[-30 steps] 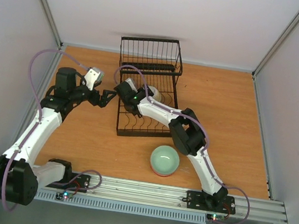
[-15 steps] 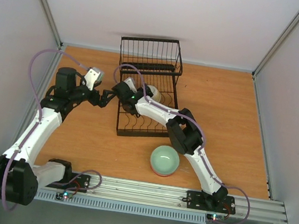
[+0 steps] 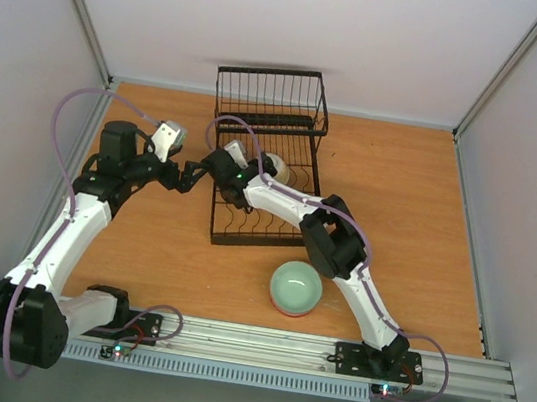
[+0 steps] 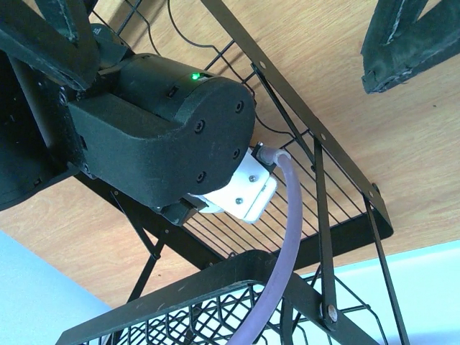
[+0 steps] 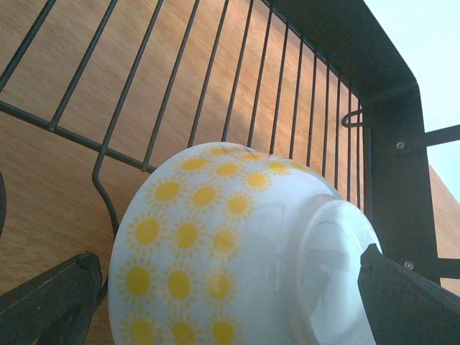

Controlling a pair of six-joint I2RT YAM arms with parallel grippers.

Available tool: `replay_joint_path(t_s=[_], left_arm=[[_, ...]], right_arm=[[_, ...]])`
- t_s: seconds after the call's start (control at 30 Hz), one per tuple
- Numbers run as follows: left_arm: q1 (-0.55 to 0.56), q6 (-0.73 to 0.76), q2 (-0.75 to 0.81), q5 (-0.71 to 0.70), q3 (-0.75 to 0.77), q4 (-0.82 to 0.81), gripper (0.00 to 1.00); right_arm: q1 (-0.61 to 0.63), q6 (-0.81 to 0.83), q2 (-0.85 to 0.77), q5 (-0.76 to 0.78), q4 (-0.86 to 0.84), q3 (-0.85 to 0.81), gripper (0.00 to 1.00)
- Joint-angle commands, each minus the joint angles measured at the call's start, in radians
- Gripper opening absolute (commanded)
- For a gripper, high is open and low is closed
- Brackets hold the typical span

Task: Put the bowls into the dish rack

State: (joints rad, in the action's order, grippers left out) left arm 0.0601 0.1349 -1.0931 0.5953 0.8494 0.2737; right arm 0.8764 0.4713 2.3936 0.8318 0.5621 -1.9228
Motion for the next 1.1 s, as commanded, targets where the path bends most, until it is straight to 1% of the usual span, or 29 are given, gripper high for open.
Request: replay_joint_path(t_s=[0.0,0.23,0.47,0.87,1.07], left_arm=[[-0.002,0.002,-0.004,0.012,-0.010,-0.037,0.99],[-0.002,-0.002,-0.008,0.018,-0.009,-0.041,0.99],[-0.002,-0.003,-0.010,0.017,-0.009,-0.039,1.00],[-0.002,-0.004,-0.018,0.022,-0.007,-0.042,0.99],[-0.002,-0.004,-0.014,0.021,-0.009,-0.041,0.99]], right_arm=[[0.004,0.006,-0.012,0.044,0.122,0.038,0.99],[0.004,0.002,-0.079,0.064,0.095,0.125,0.99],[0.006,0.010,-0.091,0.057,0.096,0.136,0.98],[0.016,0.030,-0.228,-0.011,0.002,0.246,0.98],[0.016,0.036,-0.255,-0.039,-0.015,0.273,0.99]])
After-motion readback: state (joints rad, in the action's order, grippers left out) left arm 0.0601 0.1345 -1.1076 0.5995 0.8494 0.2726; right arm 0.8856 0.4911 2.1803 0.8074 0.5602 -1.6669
